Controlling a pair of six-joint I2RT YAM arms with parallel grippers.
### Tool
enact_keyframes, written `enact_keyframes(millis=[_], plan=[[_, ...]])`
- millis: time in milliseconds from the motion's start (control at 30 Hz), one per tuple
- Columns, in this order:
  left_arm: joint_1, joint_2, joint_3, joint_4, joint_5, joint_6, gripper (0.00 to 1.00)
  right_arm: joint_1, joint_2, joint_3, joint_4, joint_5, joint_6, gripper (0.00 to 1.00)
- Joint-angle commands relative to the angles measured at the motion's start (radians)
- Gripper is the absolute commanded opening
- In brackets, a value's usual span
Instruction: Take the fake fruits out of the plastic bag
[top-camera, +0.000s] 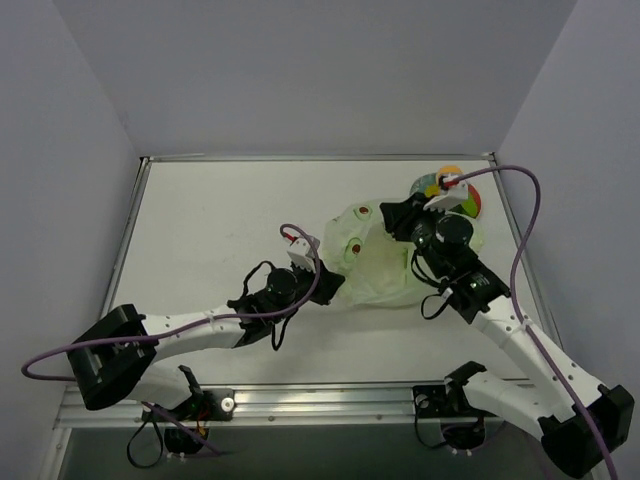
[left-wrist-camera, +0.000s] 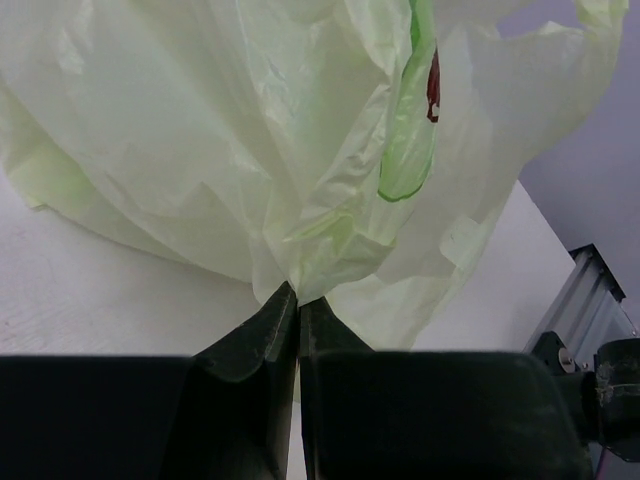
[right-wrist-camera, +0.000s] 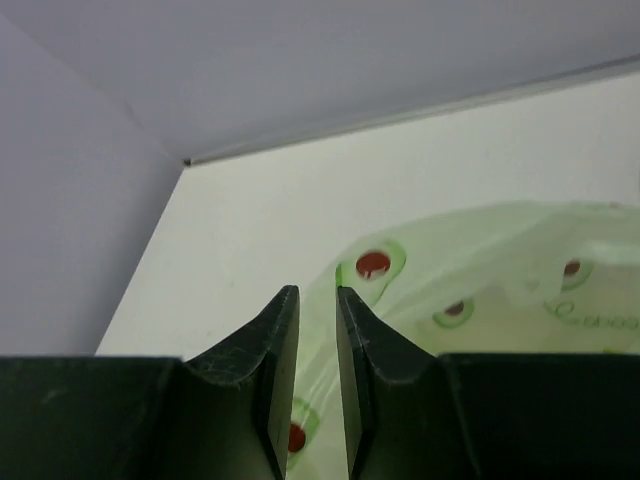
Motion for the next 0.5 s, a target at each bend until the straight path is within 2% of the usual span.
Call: enact_keyframes(millis=[0,100,233,300,333,467], plan=[[-0.039,-0.023,0.059,0.055,-0.022,0.022,0.02,0.115,-0.038,-0.105,-0.116,0.143,0.047,0.18],[-0.049,-0.010,0.059,0.087,0.001,0.005,0.02,0.144,0.003,-0.132,-0.202,0.213,0.055,0.18],[-0.055,-0.016,0.048,0.104,0.001,-0.001,0.02,0.144,0.064,-0.190,-0.204,0.279,0.069,0.18],[-0.061,-0.006,0.048,0.116,0.001,-0.006,0.02,0.141,0.124,-0.196,-0.223,0.317,0.087,0.22],[-0.071,0.017,0.053,0.121,0.001,-0.007,0.02,0.141,0.144,-0.195,-0.237,0.383,0.101,0.23],[-0.091,0.077,0.064,0.147,-0.002,-0.012,0.02,0.138,0.161,-0.249,-0.331,0.513,0.248,0.29]])
